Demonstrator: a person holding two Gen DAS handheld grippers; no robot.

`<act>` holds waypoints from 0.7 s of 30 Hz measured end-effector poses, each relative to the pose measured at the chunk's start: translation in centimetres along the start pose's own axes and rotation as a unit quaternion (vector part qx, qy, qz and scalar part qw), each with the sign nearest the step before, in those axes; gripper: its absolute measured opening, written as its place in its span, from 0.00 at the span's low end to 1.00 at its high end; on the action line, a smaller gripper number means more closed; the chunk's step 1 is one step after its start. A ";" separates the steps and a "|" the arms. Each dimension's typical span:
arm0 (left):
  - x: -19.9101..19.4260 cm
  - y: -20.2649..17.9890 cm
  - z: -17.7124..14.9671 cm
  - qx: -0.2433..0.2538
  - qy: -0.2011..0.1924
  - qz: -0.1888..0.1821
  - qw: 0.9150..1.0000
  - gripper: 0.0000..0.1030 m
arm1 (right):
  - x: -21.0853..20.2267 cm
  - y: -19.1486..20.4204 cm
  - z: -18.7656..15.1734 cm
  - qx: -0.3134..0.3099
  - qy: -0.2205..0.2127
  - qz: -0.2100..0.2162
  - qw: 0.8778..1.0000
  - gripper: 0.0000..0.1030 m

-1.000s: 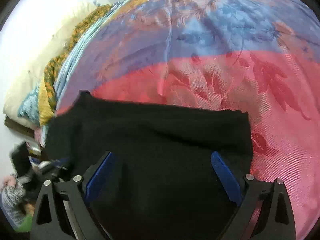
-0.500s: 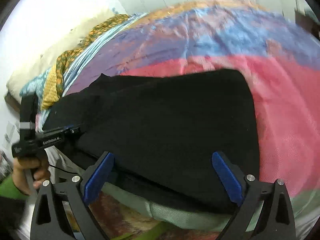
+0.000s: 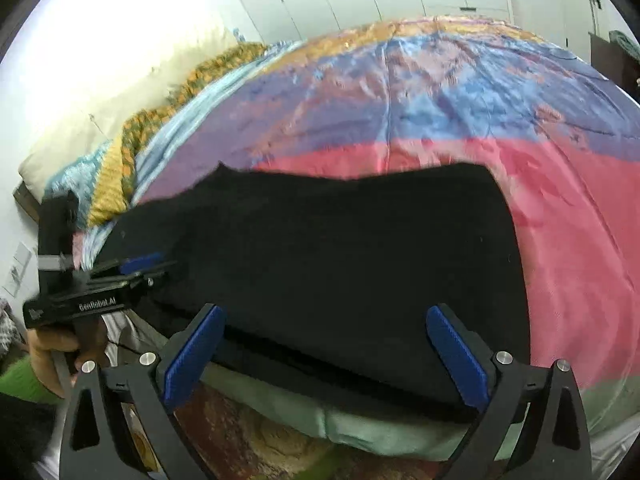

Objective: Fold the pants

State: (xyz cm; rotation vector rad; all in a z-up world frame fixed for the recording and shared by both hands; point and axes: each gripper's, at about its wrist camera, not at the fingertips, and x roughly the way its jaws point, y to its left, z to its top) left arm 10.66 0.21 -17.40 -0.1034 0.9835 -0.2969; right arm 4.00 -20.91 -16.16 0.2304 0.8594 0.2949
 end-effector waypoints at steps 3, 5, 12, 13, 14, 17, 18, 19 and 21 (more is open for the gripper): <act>-0.7 0.7 0.2 -0.019 -0.013 0.000 1.000 0.76 | -0.2 0.1 0.1 0.000 -0.008 -0.004 1.000 0.97; -1.0 1.2 0.3 -0.030 -0.018 0.000 0.999 0.76 | -0.3 0.1 0.1 0.000 -0.010 -0.009 1.000 0.98; -4.1 3.8 1.3 -0.066 -0.041 -0.001 0.997 0.76 | -0.5 -0.2 1.0 0.019 -0.019 -0.005 1.000 0.97; -5.0 4.9 1.5 -0.079 -0.051 -0.004 0.996 0.76 | -0.5 -0.1 1.1 0.019 -0.020 -0.004 1.000 0.97; -6.3 6.7 1.9 -0.102 -0.065 -0.005 0.993 0.77 | -0.4 0.0 1.1 0.018 -0.020 -0.002 1.000 0.97; -9.3 12.4 2.1 -0.163 -0.090 0.000 0.982 0.81 | 0.2 0.2 1.1 0.012 -0.013 0.003 1.000 0.97; -10.5 15.4 2.0 -0.198 -0.101 0.006 0.975 0.81 | 0.5 0.3 1.0 0.011 -0.008 0.005 1.000 0.97; -11.1 17.8 1.7 -0.230 -0.106 0.011 0.968 0.84 | 0.8 0.3 1.0 0.011 -0.004 0.008 1.000 0.97; -11.9 23.1 0.3 -0.308 -0.107 0.015 0.945 0.84 | 1.2 0.4 1.0 0.012 0.000 0.015 1.000 0.97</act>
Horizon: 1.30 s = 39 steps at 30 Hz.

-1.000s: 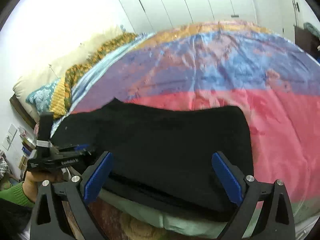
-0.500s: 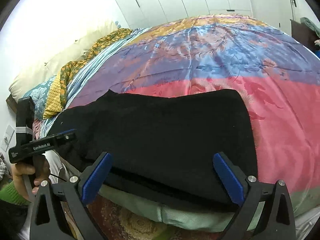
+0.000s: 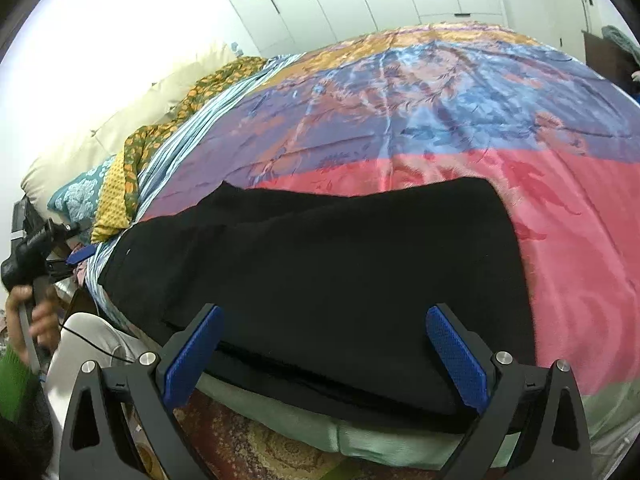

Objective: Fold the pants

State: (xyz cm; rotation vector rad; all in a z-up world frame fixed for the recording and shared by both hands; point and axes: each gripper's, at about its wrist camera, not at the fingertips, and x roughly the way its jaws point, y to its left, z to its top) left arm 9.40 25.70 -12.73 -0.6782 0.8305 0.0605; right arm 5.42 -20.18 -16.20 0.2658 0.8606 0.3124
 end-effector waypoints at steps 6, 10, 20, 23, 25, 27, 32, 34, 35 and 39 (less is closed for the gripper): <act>4.8 6.2 2.7 -0.026 0.071 0.032 0.997 0.82 | 1.2 0.3 0.0 -0.001 0.015 0.006 1.000 0.98; 9.3 5.3 3.8 0.033 0.135 0.002 0.990 0.83 | 1.3 0.6 -0.2 -0.009 0.018 0.000 1.000 0.98; 13.4 5.8 3.4 0.027 0.195 -0.021 0.980 0.92 | 1.8 1.0 -0.5 -0.024 0.025 -0.020 0.999 0.98; 13.5 5.3 3.5 0.039 0.192 -0.012 0.980 0.84 | 2.0 1.1 -0.5 -0.026 0.026 -0.021 0.999 0.98; 13.5 5.1 3.5 0.047 0.192 -0.010 0.980 0.76 | 1.9 1.1 -0.5 -0.027 0.025 -0.022 0.999 0.98; 13.3 4.9 3.5 0.055 0.193 -0.009 0.980 0.62 | 1.9 1.1 -0.6 -0.026 0.025 -0.020 0.999 0.98; 11.9 2.8 3.3 0.081 0.178 0.044 0.980 0.25 | 1.8 1.0 -0.6 -0.021 0.021 -0.016 0.999 0.98; 10.9 1.4 3.6 0.071 0.174 0.077 0.979 0.20 | 1.6 0.9 -0.5 -0.017 0.019 -0.013 1.000 0.98; 10.2 0.5 3.8 0.076 0.171 0.090 0.978 0.19 | 1.6 0.8 -0.5 -0.015 0.018 -0.012 1.000 0.98; 6.5 -4.6 4.5 0.113 0.155 0.101 0.976 0.18 | 0.7 0.5 -0.2 -0.006 0.000 -0.019 1.000 0.98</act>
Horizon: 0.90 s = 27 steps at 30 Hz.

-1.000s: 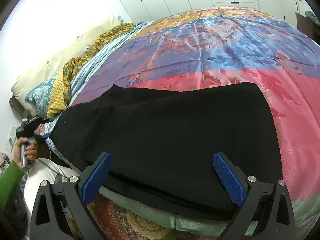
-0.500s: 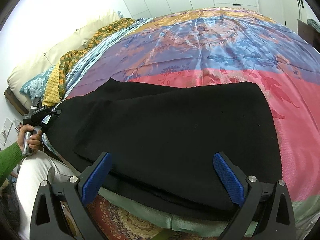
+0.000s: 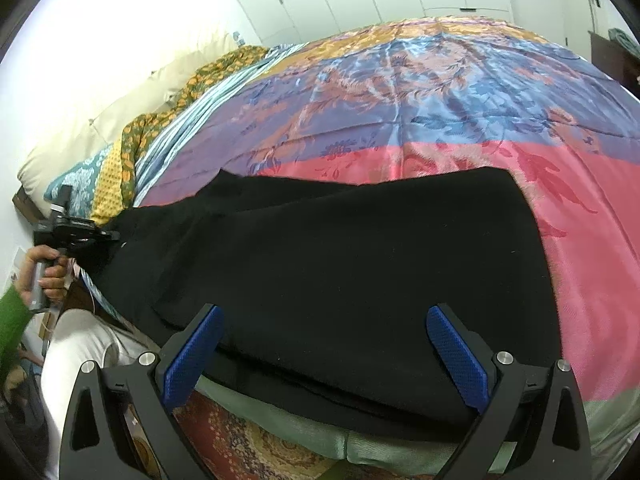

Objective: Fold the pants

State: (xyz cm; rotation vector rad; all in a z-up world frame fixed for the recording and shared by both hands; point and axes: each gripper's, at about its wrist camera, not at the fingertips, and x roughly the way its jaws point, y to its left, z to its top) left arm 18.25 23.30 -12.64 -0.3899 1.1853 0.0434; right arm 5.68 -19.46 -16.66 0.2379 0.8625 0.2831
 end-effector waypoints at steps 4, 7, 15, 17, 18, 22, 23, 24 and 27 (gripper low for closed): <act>-4.9 -7.1 -0.7 0.044 -0.008 -0.024 0.999 0.17 | 0.0 0.4 0.6 -0.041 -0.008 -0.068 0.997 0.98; -6.7 -13.6 -2.9 0.097 -0.016 -0.054 0.994 0.17 | 2.0 1.3 1.3 -0.086 0.009 -0.114 0.990 0.98; -2.3 -29.7 -10.1 0.184 0.096 -0.223 0.953 0.29 | 3.9 0.7 0.7 -0.100 0.029 -0.104 0.989 0.98; -4.1 -30.5 -9.9 0.215 0.049 -0.213 0.952 0.36 | 3.6 0.3 0.4 -0.099 0.028 -0.111 0.988 0.98; -4.7 -30.3 -9.6 0.220 0.032 -0.206 0.953 0.39 | 3.4 -0.1 0.2 -0.099 0.030 -0.112 0.988 0.98; -5.6 -25.2 -7.6 0.207 -0.063 -0.102 0.971 0.51 | 3.5 -0.4 0.3 -0.098 0.029 -0.099 0.990 0.98; -5.0 -23.8 -7.7 0.203 -0.076 -0.065 0.974 0.50 | 3.6 -0.3 0.4 -0.099 0.029 -0.101 0.989 0.98; -4.3 -22.6 -8.0 0.199 -0.082 -0.040 0.976 0.49 | 3.7 -0.3 0.5 -0.099 0.029 -0.103 0.989 0.98; 0.3 -19.1 -10.6 0.186 -0.064 0.000 0.980 0.40 | 3.6 -0.4 0.5 -0.096 0.030 -0.100 0.990 0.98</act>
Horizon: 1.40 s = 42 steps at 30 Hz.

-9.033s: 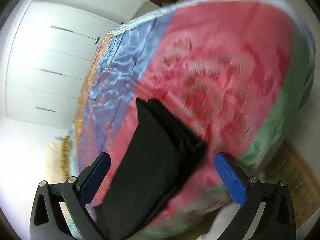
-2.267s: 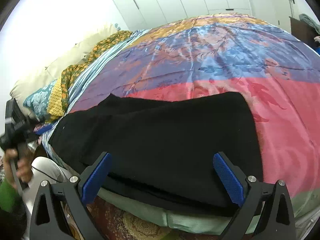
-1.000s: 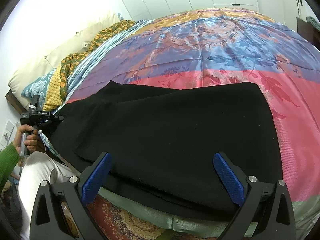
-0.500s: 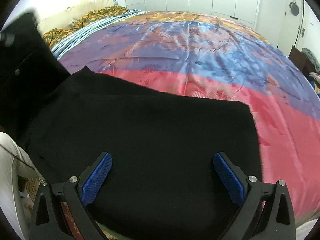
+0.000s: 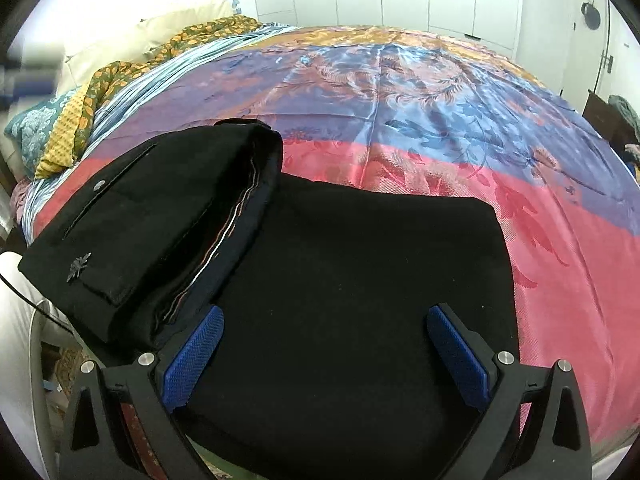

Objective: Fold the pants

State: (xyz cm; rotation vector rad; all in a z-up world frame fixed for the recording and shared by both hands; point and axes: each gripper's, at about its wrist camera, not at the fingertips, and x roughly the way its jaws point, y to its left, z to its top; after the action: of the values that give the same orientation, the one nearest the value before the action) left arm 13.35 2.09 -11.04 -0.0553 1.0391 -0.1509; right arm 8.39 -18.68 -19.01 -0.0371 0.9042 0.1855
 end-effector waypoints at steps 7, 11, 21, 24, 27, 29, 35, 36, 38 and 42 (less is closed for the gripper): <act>5.1 -2.3 -5.0 0.035 0.006 -0.007 0.999 0.29 | -4.5 -3.5 1.5 0.091 -0.040 0.059 0.993 0.98; 5.6 -0.8 -4.8 0.008 0.011 -0.042 0.999 0.29 | -3.5 -6.8 2.6 0.235 -0.006 0.260 0.936 0.98; 5.8 -1.8 -5.2 0.017 -0.005 -0.036 0.999 0.30 | 6.0 -1.5 5.5 0.204 0.217 0.372 0.879 0.87; 6.0 -2.0 -5.2 0.022 -0.009 -0.032 0.999 0.31 | 7.2 0.8 6.1 0.170 0.230 0.347 0.893 0.87; 5.9 -1.6 -5.2 0.022 -0.014 -0.035 0.999 0.33 | 7.0 3.2 6.7 0.120 0.215 0.314 0.917 0.68; 5.1 -0.5 -4.5 0.006 -0.001 -0.042 0.999 0.49 | 6.1 3.8 6.9 0.093 0.196 0.278 0.936 0.35; -1.1 4.8 -2.5 -0.075 -0.069 -0.053 0.993 0.63 | -1.2 -0.1 8.8 0.142 0.090 0.332 0.928 0.22; -1.6 5.2 -2.4 -0.078 -0.073 -0.052 0.993 0.63 | -2.3 -1.0 9.0 0.148 0.079 0.335 0.927 0.22; -2.2 5.6 -2.4 -0.082 -0.079 -0.054 0.992 0.63 | -4.3 -3.0 9.0 0.155 0.062 0.336 0.927 0.21; -1.4 4.5 -2.8 -0.078 -0.068 -0.063 0.993 0.63 | -6.4 -7.5 7.1 0.181 0.062 0.313 0.930 0.21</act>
State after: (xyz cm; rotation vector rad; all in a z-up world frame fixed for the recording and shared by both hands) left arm 10.65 6.87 -11.78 -0.2703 0.9098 -0.1766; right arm 11.34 -26.24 -9.91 0.5969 1.0437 0.6133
